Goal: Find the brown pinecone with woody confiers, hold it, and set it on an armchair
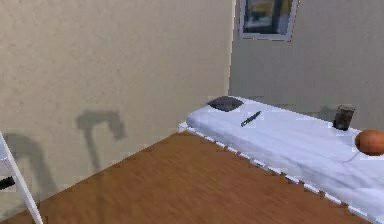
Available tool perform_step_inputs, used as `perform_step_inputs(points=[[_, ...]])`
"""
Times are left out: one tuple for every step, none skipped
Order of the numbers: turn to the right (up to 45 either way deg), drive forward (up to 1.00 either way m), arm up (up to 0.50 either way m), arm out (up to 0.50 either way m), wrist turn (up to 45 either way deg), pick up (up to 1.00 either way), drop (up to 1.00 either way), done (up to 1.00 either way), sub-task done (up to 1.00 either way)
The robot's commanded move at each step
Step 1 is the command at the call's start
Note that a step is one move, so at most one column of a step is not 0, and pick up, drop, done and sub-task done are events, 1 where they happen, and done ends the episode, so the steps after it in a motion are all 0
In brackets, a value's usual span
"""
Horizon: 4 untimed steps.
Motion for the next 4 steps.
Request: perform_step_inputs(points=[[0.0,0.70,0.00,0.00,0.0,0.00,0.00,0.00,0.00],[-42.0,0.00,0.00,0.00,0.0,0.00,0.00,0.00,0.00],[0.0,0.30,0.00,0.00,0.0,0.00,0.00,0.00,0.00],[-45.0,0.00,0.00,0.00,0.0,0.00,0.00,0.00,0.00]])
